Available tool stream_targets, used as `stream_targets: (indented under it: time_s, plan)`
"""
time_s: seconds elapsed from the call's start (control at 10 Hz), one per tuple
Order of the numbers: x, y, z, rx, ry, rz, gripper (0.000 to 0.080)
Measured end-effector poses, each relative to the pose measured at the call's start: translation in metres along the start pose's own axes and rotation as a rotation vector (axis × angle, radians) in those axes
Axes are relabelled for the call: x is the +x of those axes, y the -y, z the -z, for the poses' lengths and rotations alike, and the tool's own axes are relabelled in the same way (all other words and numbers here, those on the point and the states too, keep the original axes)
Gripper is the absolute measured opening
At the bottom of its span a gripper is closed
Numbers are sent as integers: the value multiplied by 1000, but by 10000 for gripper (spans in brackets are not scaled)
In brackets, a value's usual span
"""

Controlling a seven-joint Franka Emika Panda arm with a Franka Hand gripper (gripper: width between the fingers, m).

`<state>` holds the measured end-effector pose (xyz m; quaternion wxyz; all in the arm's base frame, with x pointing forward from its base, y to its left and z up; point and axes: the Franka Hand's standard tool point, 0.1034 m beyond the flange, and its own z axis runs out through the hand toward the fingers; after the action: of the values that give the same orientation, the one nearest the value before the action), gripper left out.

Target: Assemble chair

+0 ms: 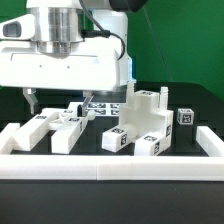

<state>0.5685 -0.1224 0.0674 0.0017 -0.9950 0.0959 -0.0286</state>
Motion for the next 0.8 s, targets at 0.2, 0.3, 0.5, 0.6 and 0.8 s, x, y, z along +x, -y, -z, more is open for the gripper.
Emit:
stream_targets:
  time_s: [0.2, 0.3, 0.5, 0.6, 0.8]
  plan:
    - [2, -1, 0, -10, -32, 1, 649]
    - [2, -1, -1, -10, -32, 1, 649]
    - [-4, -6, -5, -53, -164, 25, 649]
    - [-13, -6, -9, -43, -124, 20, 649]
    - [-16, -5, -13, -45, -119, 18, 649]
